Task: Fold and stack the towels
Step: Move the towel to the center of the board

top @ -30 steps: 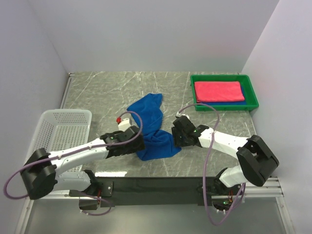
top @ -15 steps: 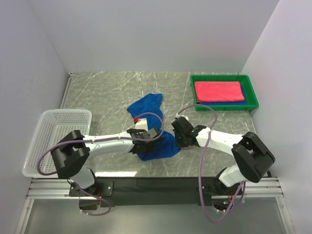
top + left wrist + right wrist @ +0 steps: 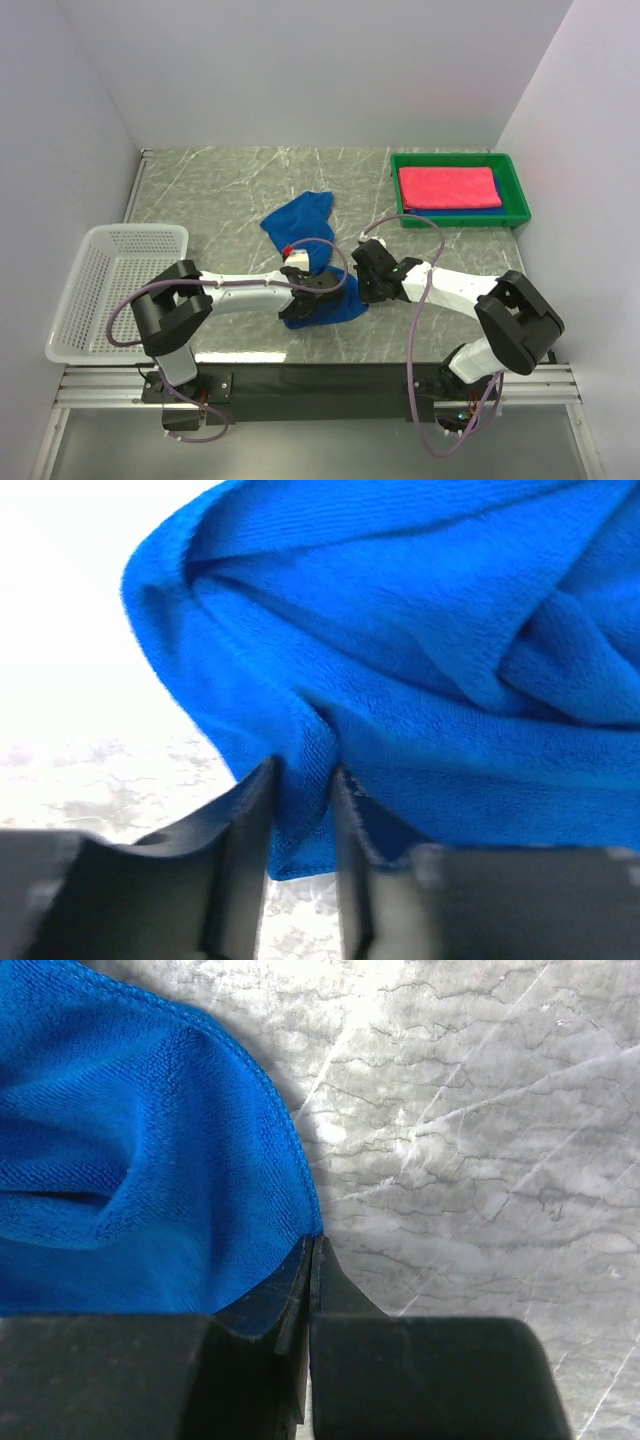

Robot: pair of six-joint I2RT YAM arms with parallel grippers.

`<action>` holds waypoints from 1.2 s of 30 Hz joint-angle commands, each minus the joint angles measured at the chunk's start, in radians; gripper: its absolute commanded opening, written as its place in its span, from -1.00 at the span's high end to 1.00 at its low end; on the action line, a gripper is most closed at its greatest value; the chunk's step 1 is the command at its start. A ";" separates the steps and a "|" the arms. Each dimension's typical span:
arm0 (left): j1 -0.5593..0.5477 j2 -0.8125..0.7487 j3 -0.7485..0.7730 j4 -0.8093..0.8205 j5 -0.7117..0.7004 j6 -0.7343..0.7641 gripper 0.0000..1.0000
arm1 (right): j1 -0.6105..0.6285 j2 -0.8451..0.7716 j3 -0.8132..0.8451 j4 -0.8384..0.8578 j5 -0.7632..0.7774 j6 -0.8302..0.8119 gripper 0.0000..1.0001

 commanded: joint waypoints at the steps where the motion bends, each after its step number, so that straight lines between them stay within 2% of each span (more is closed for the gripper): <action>1: -0.003 0.001 0.030 -0.090 -0.075 -0.044 0.37 | 0.011 0.014 -0.042 0.004 -0.030 0.007 1.00; 3: -0.003 -0.011 0.027 -0.111 -0.087 -0.058 0.59 | 0.014 0.008 -0.043 0.006 -0.028 0.007 1.00; 7: -0.003 -0.031 0.006 -0.148 -0.116 -0.101 0.64 | 0.011 0.001 -0.042 0.003 -0.025 0.007 1.00; 11: -0.003 -0.070 -0.023 -0.171 -0.112 -0.124 0.53 | 0.012 0.001 -0.043 0.001 -0.030 0.005 1.00; 15: 0.006 -0.154 -0.069 -0.153 -0.096 -0.132 0.31 | 0.011 0.001 -0.039 -0.010 -0.028 0.005 1.00; 21: 0.061 -0.238 -0.149 -0.037 -0.024 -0.068 0.28 | 0.011 -0.005 -0.033 -0.025 -0.022 0.002 1.00; 26: 0.090 -0.219 -0.181 0.042 0.016 -0.035 0.32 | 0.012 -0.009 -0.032 -0.028 -0.019 0.002 1.00; 29: 0.095 -0.200 -0.193 0.077 0.045 -0.026 0.28 | 0.012 -0.009 -0.034 -0.028 -0.022 -0.001 1.00; 33: 0.107 -0.202 -0.195 0.077 0.039 -0.029 0.09 | 0.011 -0.009 -0.036 -0.025 -0.028 -0.001 1.00; 36: 0.122 -0.222 -0.209 0.080 0.042 -0.028 0.11 | 0.011 -0.013 -0.039 -0.023 -0.025 -0.001 1.00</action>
